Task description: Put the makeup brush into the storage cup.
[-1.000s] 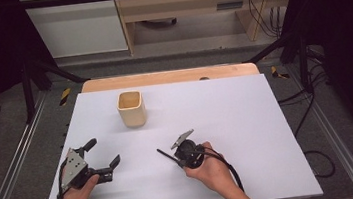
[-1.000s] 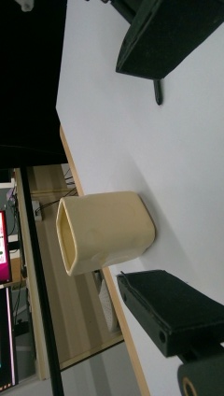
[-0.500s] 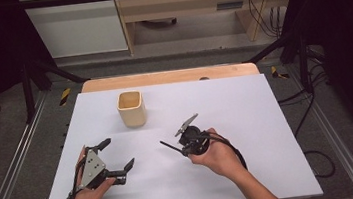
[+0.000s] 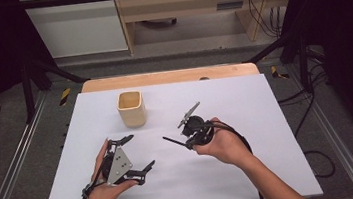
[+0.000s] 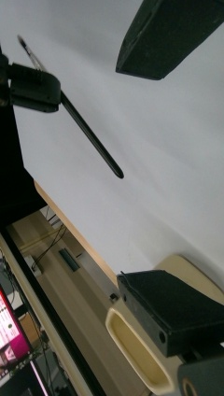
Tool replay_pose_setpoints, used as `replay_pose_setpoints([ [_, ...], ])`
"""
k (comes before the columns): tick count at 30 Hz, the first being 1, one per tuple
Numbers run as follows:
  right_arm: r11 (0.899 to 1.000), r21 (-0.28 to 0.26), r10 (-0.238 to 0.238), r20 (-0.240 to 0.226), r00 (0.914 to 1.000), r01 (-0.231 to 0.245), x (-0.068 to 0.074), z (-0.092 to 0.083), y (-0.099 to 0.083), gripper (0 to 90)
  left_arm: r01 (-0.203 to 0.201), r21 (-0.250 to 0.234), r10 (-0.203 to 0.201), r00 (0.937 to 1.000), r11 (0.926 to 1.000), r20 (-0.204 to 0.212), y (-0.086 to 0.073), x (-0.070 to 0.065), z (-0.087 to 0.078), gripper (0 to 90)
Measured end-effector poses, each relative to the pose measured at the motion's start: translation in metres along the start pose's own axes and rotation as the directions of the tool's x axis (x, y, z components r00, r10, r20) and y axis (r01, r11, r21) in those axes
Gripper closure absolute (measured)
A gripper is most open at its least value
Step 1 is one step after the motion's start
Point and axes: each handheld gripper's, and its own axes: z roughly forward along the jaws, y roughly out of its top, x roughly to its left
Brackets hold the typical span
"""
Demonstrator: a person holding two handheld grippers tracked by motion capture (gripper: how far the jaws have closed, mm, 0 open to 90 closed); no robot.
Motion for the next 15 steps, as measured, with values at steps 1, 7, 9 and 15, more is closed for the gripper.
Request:
replay_pose_setpoints([
  [1,1.0,0.003,-0.002,-0.002,1.0,0.002,-0.001,-0.001,0.001,84.3,-0.029,0.006,0.029,0.9996,0.9995,0.002,0.002,-0.001,0.002,2.0],
  [7,0.999,0.027,-0.018,0.004,0.9998,0.018,-0.002,-0.007,0.008,84.3,-0.075,0.012,0.075,0.9972,0.9971,0.006,0.012,-0.003,0.01,1.9],
  [9,0.999,0.034,-0.016,0.002,0.9999,0.016,-0.002,-0.008,0.01,84.3,-0.087,0.014,0.087,0.9962,0.9961,0.004,0.014,-0.003,0.012,2.0],
  [15,0.998,0.059,-0.037,0.009,0.9993,0.037,0.002,-0.014,0.017,84.3,-0.125,0.038,0.125,0.9921,0.9914,-0.005,0.019,-0.007,0.018,2.1],
])
